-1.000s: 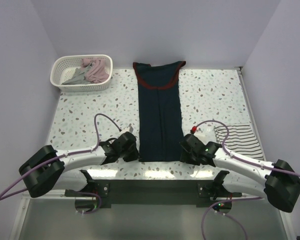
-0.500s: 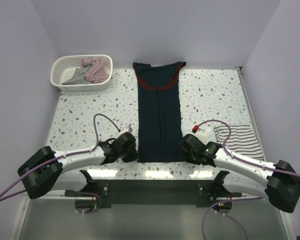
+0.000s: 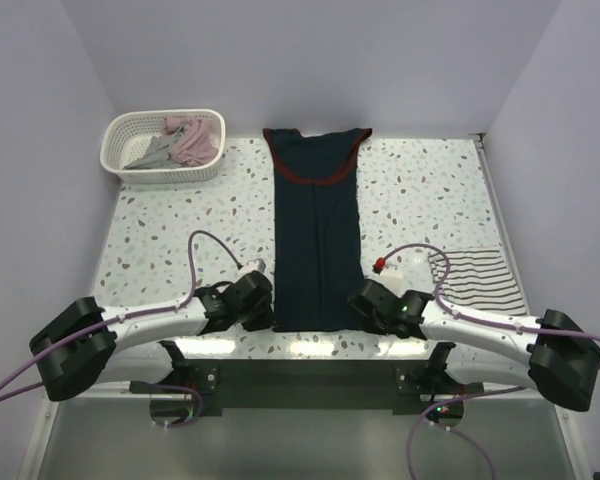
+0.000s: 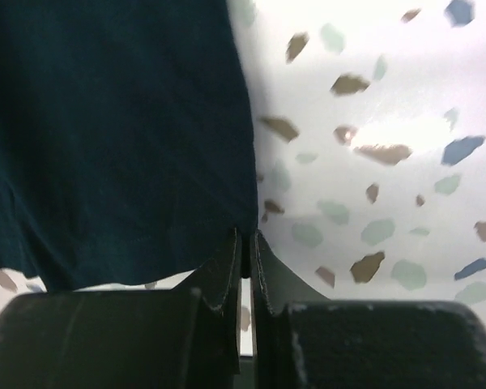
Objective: Fold and stack the tank tops
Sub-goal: Fold the tank top
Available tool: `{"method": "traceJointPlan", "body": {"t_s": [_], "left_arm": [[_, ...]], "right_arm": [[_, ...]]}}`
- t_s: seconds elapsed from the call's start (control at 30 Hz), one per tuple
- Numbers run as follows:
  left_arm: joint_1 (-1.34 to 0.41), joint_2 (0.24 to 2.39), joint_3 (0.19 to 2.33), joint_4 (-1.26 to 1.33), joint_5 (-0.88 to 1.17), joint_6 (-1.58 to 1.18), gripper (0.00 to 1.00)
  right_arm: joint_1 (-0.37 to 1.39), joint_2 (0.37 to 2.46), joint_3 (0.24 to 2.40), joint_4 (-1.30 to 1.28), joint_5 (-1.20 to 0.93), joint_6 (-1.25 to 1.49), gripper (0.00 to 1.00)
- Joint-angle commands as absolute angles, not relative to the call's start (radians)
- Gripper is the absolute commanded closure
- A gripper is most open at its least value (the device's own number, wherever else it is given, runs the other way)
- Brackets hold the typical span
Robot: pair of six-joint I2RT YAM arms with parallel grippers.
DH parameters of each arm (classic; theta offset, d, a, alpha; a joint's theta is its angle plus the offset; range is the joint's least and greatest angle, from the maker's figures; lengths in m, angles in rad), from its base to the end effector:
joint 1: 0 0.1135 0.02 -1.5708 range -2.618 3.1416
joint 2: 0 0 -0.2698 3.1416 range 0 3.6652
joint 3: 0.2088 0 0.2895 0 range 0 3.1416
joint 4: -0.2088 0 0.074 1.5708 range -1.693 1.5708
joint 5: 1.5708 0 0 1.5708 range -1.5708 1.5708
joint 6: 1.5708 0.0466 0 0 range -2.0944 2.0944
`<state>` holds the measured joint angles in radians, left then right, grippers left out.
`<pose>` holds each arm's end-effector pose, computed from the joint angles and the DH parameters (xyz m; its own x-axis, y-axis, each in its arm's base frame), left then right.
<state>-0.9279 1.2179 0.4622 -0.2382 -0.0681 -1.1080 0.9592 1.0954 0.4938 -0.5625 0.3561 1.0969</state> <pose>0.1463 -0.1900 0.1151 -0.9189 -0.2623 -0.2945 -0.1031 0.8806 -0.4626 0.1342 0.1630 0.1345 -0.8530 0.2362 -0.4654 0.1552 0.9662 0.2059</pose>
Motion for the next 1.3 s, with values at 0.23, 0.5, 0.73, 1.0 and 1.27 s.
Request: {"method": "traceJointPlan", "body": {"t_s": [0.23,0.5,0.73,1.0,1.27], "left_arm": [[-1.173,1.079,0.425,-0.49,-0.109,-1.282,1.0],[-1.23,0.968,0.54,-0.643,-0.204,-1.33,1.0],[-1.062,1.066,0.689,-0.591,-0.21,-1.158,1.0],[-0.844,1.186,0.816,-0.477,-0.206,-0.982,1.0],[-0.695,1.345,0.965,-0.373,-0.196,-0.884,1.0]], "right_arm": [[1.476,1.124,0.61,-0.842,0.492,1.497,1.0],[1.606,1.224,0.827,-1.078,0.616,1.62,1.0],[1.347,1.121,0.838,-0.902,0.595,1.3,1.0],[1.1,1.193,0.9,-0.707,0.56,1.051,1.0],[0.899,1.347,1.045,-0.588,0.568,0.864,1.0]]}}
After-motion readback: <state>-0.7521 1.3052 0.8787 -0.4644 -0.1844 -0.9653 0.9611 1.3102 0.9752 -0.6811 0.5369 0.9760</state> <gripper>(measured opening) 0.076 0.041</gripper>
